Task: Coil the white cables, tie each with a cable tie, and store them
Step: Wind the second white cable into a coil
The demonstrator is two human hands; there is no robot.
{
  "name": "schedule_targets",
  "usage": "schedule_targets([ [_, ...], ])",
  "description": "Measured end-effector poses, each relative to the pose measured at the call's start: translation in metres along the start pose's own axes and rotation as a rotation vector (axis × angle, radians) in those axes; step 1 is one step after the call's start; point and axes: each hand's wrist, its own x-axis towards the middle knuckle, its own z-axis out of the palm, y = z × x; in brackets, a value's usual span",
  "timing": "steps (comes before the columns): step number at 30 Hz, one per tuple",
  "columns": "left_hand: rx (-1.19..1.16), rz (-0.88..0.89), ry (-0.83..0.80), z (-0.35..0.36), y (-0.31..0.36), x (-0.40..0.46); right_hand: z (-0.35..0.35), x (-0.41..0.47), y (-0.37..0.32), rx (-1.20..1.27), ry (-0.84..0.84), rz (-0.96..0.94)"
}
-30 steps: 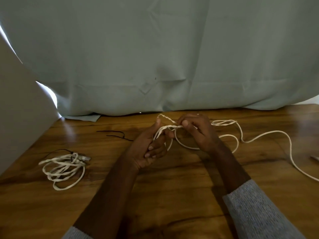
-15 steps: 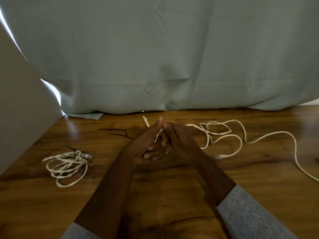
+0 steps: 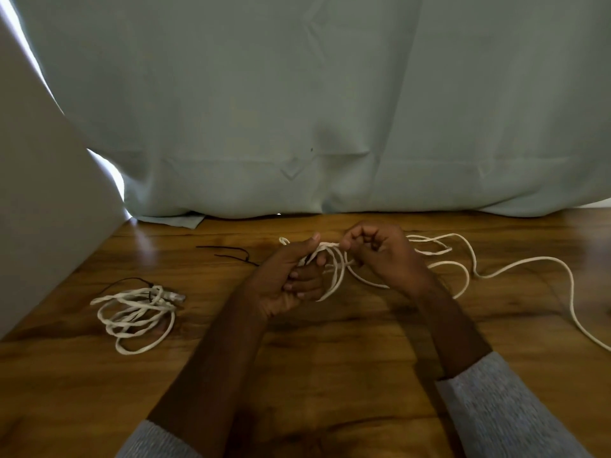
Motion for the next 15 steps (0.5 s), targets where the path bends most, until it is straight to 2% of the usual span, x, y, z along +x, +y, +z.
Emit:
schedule_targets([
  [3,0.043,-0.080,-0.020,0.003,-0.001,0.002,-0.009,-0.001,0.001,-0.046,0.026,-0.026],
  [9,0.042,-0.146,-0.061,0.007,0.001,0.003,0.009,0.000,-0.004,-0.043,0.187,-0.171],
  [13,-0.030,-0.075,-0.076,0.009,0.003,0.000,0.014,-0.001,-0.001,-0.038,0.215,-0.158],
  [15,-0.087,0.008,-0.113,0.008,0.005,-0.001,0.017,-0.002,0.003,-0.041,0.164,-0.148],
])
